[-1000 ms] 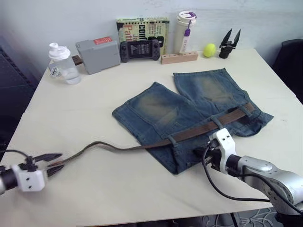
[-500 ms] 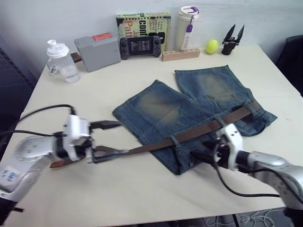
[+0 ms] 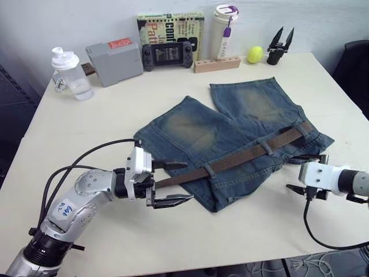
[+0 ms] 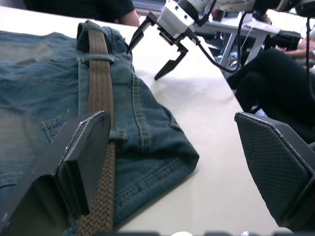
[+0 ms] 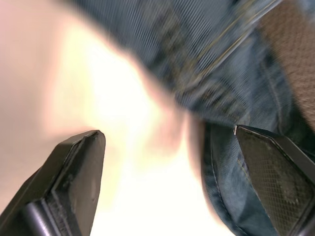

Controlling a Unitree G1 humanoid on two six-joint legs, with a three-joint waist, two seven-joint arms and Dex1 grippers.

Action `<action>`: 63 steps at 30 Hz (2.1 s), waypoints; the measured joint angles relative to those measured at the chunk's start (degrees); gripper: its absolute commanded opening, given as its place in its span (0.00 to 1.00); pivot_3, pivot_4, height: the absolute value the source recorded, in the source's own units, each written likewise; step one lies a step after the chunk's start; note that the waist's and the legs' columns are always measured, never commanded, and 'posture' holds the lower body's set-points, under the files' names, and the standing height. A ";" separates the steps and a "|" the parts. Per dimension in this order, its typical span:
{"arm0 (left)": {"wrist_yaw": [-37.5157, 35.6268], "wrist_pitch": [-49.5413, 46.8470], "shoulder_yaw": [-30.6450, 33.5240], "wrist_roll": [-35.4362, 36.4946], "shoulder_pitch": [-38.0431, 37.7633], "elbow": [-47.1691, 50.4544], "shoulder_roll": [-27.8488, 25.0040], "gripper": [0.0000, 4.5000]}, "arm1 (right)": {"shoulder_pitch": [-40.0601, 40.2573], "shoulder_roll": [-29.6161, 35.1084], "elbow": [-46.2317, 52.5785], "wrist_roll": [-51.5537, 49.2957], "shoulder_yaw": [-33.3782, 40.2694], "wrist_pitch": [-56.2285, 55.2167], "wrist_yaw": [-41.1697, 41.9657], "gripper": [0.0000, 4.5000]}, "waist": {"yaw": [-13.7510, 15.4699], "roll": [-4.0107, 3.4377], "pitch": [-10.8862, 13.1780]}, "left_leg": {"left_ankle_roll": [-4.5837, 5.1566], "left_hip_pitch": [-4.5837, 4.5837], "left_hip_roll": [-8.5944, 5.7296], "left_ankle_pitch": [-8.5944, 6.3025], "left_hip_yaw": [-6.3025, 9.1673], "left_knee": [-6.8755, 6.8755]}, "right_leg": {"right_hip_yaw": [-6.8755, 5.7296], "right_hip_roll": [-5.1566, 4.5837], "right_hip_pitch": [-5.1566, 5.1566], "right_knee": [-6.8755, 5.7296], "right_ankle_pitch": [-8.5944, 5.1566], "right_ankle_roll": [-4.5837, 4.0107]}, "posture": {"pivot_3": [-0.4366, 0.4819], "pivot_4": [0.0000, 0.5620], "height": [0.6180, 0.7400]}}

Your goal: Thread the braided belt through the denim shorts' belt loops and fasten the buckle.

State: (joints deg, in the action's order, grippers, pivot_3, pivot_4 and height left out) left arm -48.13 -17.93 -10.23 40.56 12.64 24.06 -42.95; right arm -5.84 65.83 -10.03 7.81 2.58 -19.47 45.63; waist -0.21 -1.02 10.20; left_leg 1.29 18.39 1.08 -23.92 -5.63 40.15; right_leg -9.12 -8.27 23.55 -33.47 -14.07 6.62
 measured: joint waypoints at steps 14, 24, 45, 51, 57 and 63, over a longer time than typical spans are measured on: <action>4.05 13.34 -14.06 -27.24 1.49 -7.04 19.16 0.98 | -9.29 -1.59 -16.70 14.47 -5.91 -12.91 -16.20 0.99 | 0.32 0.45 -0.11 | 0.04 -0.13 0.40 0.01 0.31 0.17 | -0.26 0.02 -0.92 0.42 0.08 0.06 | 0.48 0.27 0.85; 3.14 19.16 -21.96 -42.32 9.26 -22.94 24.09 0.98 | -8.50 -2.89 -14.61 13.19 -5.08 -9.65 -15.81 0.99 | 0.20 0.51 -0.16 | 0.04 -0.13 0.54 0.00 0.31 0.10 | -0.33 0.16 -0.92 0.48 0.09 0.05 | 0.48 0.27 0.85; 3.30 17.57 -18.13 -47.29 11.24 -22.08 19.50 0.05 | -6.52 -7.64 -11.21 12.64 -5.04 -4.14 -14.75 0.00 | -0.27 0.50 -0.17 | 0.06 -0.22 0.63 -0.01 0.51 0.04 | -0.16 0.18 -0.80 0.40 0.10 0.05 | 0.48 0.27 0.85; -2.07 23.53 -5.52 -40.18 9.29 -27.39 3.71 0.05 | -4.19 -14.08 4.71 9.95 -8.32 -0.05 -11.10 0.00 | -1.56 0.45 -0.19 | -0.23 -0.41 1.02 -0.11 0.45 -0.05 | -0.15 0.50 -0.68 0.08 -0.15 -0.38 | 0.48 0.27 0.85; 0.85 44.31 -2.44 -41.17 18.43 -56.55 -3.03 0.05 | -5.23 -24.61 19.33 10.81 -15.63 12.08 -7.63 0.00 | -1.53 -0.01 -0.46 | -0.32 -0.68 0.93 -0.13 0.27 -0.06 | -0.06 0.52 -0.36 -0.36 -0.31 -0.65 | 0.48 0.27 0.85; 3.81 55.55 -1.92 -42.65 19.93 -66.52 -3.12 0.04 | -7.31 -26.69 21.58 11.67 -17.59 17.71 -6.76 0.08 | -1.57 -0.16 -0.56 | -0.32 -0.60 0.71 -0.13 0.11 -0.07 | 0.02 0.52 -0.03 -0.49 -0.32 -0.67 | 0.48 0.27 0.85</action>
State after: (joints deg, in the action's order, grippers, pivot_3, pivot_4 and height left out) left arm -44.32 37.62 -12.15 -2.09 32.57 -42.45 -46.08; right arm -13.15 39.14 11.54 19.48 -15.01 -1.76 38.87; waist -1.78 -1.18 9.64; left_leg 0.97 17.78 1.79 -24.05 -5.52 40.07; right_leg -9.10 -7.75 23.51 -33.96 -14.40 5.95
